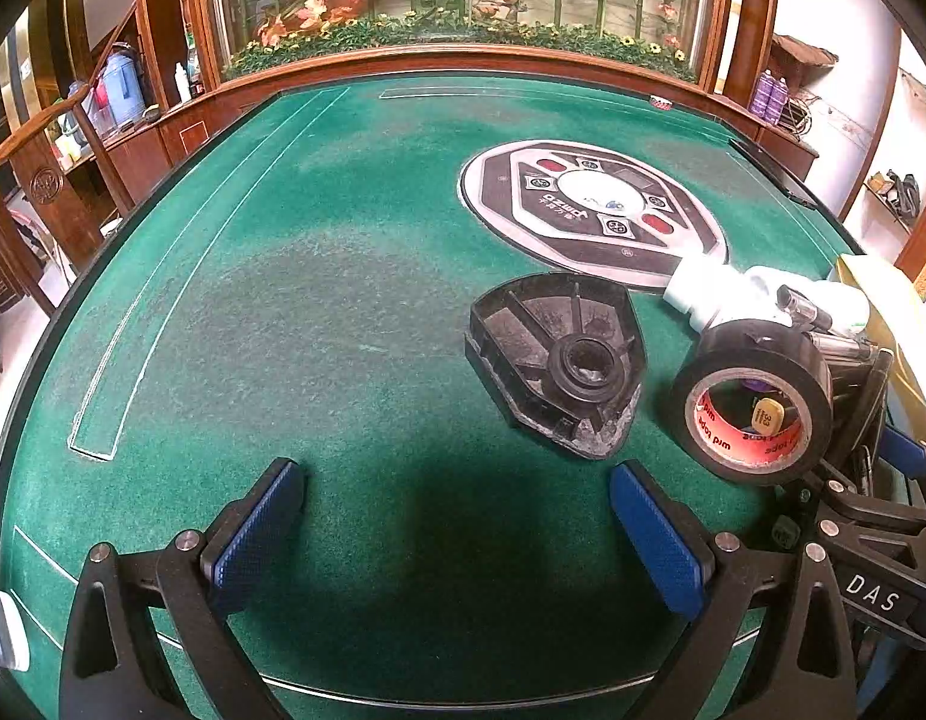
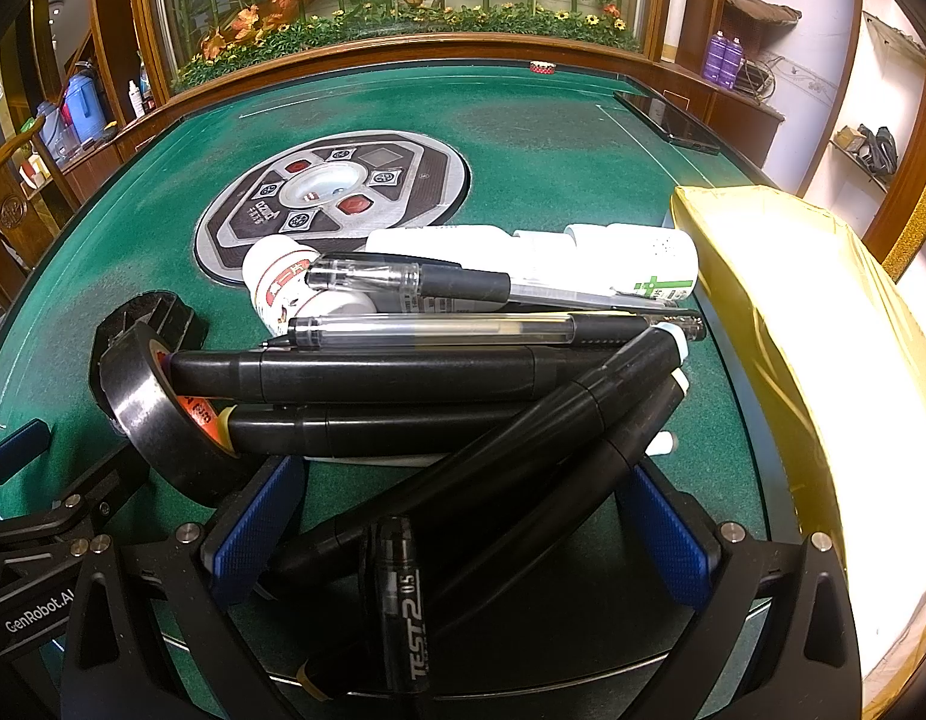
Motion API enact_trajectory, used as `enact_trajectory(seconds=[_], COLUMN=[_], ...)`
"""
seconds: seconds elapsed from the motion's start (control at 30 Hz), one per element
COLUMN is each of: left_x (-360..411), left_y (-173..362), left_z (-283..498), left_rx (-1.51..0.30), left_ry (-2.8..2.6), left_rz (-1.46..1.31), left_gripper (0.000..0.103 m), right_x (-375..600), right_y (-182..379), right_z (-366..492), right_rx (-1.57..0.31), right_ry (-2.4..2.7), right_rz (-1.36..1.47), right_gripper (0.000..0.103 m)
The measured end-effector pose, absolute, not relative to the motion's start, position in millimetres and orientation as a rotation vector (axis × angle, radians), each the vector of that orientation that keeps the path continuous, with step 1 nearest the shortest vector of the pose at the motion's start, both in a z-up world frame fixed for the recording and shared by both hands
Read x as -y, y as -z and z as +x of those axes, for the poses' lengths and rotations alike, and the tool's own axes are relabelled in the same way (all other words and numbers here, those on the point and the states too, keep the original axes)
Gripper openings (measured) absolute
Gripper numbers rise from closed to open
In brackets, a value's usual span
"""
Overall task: Organize rigid objects
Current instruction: 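Lift the black markers with the right gripper and carry them over the tray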
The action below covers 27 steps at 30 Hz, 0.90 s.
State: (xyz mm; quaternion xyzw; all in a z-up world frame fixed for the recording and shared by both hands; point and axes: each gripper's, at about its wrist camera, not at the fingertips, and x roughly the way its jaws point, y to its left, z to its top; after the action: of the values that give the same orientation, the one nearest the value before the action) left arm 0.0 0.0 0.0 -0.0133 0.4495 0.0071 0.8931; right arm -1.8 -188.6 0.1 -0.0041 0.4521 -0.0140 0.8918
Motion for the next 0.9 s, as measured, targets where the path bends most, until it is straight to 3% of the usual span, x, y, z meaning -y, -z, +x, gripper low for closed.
enact_trajectory(seconds=[0.13,0.5,0.67,0.7,0.83,0.9], left_x=[0,-5,-8,-8,-2,2], left_y=[0,-4,-18,-20,-31,-34], left_z=[0,-12,-33,-37,-53,-57], left_rx=[-0.932,-1.035,-1.044,-1.037,-1.019,-1.012], left_ry=[-0.020,0.035,0.119,0.127,0.174,0.189], left_rz=[-0.032,-0.017,-0.103,-0.107,-0.110,-0.100], left_gripper=[0.103,0.103,0.098,0.093,0.090,0.090], right_x=[190,197,216,219,227,229], right_y=[-1,-10,-30,-36,-41,-34], right_z=[-1,2,-24,-30,-34,-43], right_rx=[-0.953,-1.214,-1.211,-1.198,-1.226,-1.254], right_ry=[0.008,-0.322,-0.409,-0.410,-0.434,-0.427], right_rz=[-0.013,-0.190,-0.097,-0.105,-0.090,-0.089], right_gripper=[0.103,0.103,0.102,0.101,0.070,0.069])
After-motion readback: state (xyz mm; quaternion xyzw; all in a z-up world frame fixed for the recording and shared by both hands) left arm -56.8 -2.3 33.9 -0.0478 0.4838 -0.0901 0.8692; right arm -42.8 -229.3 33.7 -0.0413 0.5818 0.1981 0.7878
